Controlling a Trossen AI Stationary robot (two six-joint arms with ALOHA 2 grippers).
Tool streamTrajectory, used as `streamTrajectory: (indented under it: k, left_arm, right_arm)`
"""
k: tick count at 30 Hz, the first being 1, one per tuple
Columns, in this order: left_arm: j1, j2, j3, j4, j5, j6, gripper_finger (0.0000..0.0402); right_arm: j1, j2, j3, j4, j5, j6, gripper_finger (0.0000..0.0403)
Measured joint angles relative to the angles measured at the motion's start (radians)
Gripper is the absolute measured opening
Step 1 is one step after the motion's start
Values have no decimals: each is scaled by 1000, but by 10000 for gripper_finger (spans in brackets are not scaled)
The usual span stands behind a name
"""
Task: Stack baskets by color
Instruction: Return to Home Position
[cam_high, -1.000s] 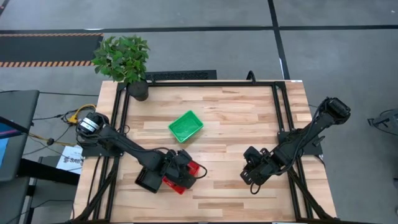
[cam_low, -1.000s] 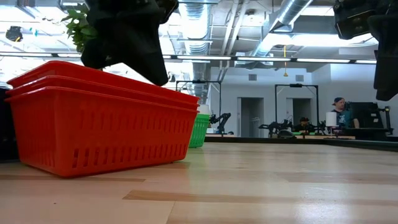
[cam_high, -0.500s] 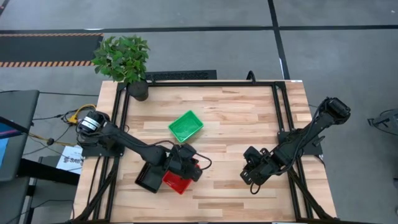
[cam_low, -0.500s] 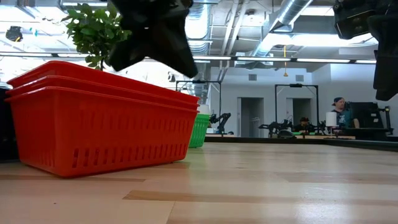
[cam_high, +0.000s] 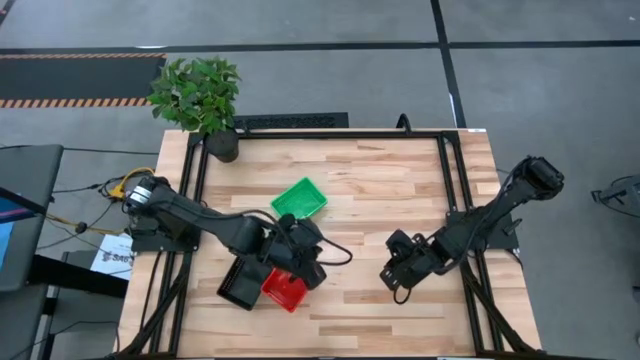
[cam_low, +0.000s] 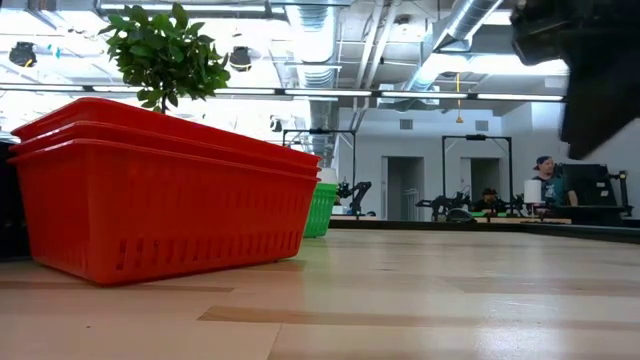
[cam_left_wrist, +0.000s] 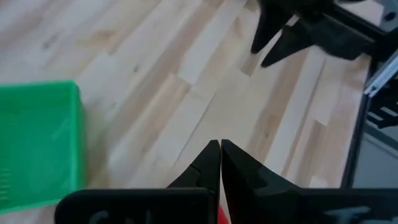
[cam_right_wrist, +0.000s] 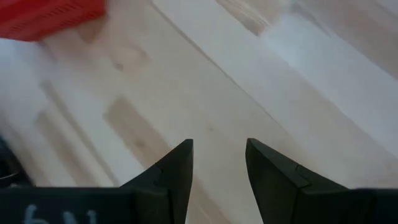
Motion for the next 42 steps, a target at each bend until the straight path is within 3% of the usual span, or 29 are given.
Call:
streamTrajectory:
  k: [5, 11, 16, 18, 21, 23, 29, 33, 37, 42]
  left_arm:
    - [-10, 1, 216, -203, -14, 42, 0]
    - [-31, 0, 465, -294, -56, 139, 0]
    - [-41, -6, 650, -264, 97, 208, 0]
    - [-45, -55, 607, -174, 149, 307, 0]
    - [-47, -96, 599, -177, 203, 291, 0]
    - [-58, -122, 600, -241, 231, 382, 0]
    - [-60, -225, 598, -419, 106, 425, 0]
    - [-94, -325, 549, -453, 5, 452, 0]
    - [-122, -494, 337, -373, -28, 470, 0]
    - [-126, -784, -123, -63, 3, 470, 0]
  right_arm:
    - [-71, -65, 52, 13, -48, -175, 170]
    - [-146, -195, 170, 17, -48, -406, 170]
    - [-180, -306, 315, 20, -86, -530, 170]
    - [-189, -349, 361, -12, -98, -639, 170]
    - [-207, -415, 402, -17, -97, -719, 170]
    - [-211, -459, 404, -17, -95, -830, 170]
    - [-263, -604, 396, 8, -77, -954, 170]
    - [-297, -734, 299, 61, -69, -987, 170]
    - [-313, -921, 131, 208, -76, -994, 170]
    - [-310, -1140, -123, 393, -98, -992, 170]
